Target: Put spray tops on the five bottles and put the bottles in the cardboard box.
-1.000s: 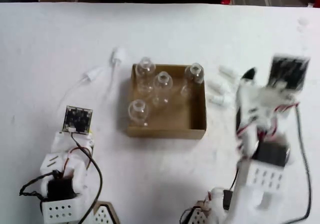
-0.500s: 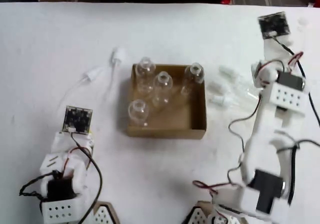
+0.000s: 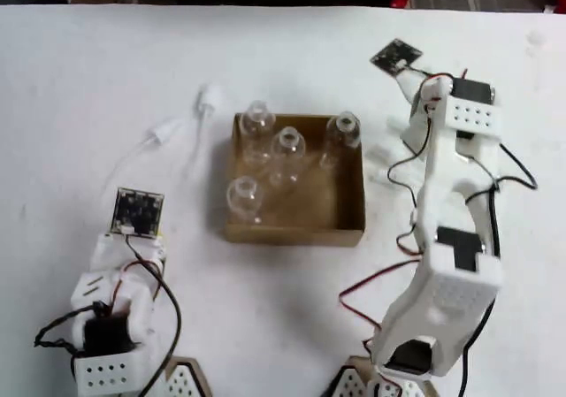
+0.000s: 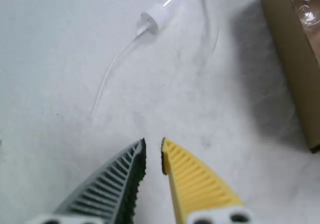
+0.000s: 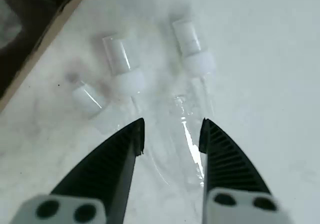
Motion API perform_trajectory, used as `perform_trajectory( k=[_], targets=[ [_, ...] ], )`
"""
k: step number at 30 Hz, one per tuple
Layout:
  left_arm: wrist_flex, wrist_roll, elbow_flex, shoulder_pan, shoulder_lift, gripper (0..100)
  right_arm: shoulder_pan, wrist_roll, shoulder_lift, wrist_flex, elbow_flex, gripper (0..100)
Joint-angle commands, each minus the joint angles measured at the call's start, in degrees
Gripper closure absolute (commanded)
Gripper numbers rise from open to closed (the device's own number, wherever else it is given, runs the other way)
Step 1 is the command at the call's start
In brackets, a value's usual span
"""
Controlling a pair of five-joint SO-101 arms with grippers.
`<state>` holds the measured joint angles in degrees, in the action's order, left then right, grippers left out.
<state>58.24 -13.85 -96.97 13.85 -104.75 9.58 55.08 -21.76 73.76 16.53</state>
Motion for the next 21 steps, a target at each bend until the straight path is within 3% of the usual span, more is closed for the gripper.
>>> perform_trajectory(
  k=[1, 4, 10, 21],
  targets=[
    [0.3, -0.5, 0.0, -0.5, -0.1, 94, 0.7, 2.6, -5.8, 4.3, 11.2, 82.0],
    [0.3, -0.5, 0.0, -0.5, -0.1, 94, 1.3, 5.4, -9.9, 7.8, 16.6, 77.2],
    [0.3, -0.5, 0.0, -0.5, -0.1, 94, 2.2, 9.8, -17.1, 12.5, 24.3, 77.6],
    [0.3, -0.5, 0.0, -0.5, -0.1, 94, 4.6, 10.1, -25.7, 13.0, 31.9, 77.6]
  ],
)
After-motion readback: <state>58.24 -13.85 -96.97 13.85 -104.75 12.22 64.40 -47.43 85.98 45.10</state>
